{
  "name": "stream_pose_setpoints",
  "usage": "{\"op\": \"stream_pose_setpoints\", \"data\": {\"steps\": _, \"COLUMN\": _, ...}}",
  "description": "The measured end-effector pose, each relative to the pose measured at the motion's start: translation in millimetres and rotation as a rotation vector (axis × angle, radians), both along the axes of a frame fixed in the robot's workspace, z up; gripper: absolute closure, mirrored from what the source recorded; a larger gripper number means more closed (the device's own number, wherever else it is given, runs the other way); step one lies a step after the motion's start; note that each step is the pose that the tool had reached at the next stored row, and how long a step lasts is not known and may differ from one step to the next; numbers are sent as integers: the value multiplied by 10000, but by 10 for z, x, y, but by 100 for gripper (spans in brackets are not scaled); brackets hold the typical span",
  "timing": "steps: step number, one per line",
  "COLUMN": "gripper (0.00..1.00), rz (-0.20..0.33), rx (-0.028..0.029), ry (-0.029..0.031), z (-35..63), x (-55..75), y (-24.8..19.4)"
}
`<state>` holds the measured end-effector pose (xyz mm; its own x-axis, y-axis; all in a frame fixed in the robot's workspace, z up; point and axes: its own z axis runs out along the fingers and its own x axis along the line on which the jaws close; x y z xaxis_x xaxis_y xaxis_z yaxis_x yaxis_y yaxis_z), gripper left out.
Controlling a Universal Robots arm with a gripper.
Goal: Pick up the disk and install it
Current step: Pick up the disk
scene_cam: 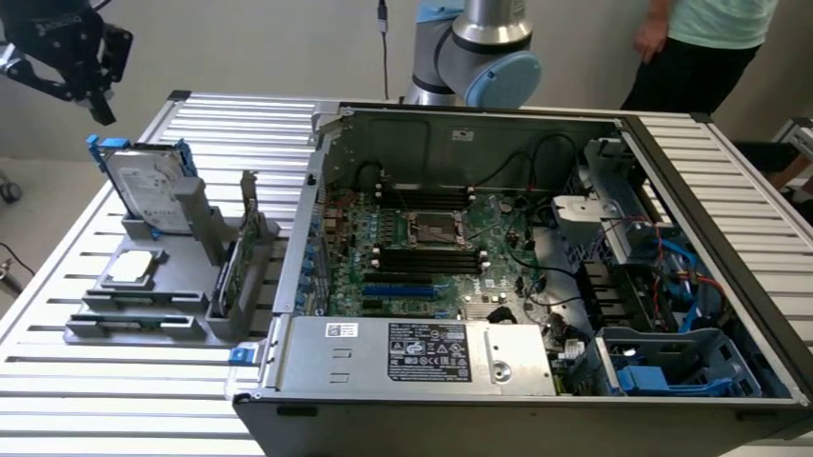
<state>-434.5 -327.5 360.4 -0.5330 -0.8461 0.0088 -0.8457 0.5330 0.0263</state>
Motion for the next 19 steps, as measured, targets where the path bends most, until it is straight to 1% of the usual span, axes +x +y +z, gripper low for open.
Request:
{"op": "stream_pose_setpoints", "data": {"steps": 16, "gripper": 89, "rz": 2912, "rx": 0, "ry": 1, "z": 0, "x": 0, "y": 1}}
{"op": "stream_pose_setpoints", "data": {"steps": 19, "gripper": 89, "rz": 3438, "rx": 0, "ry": 0, "z": 0, "x": 0, "y": 6}}
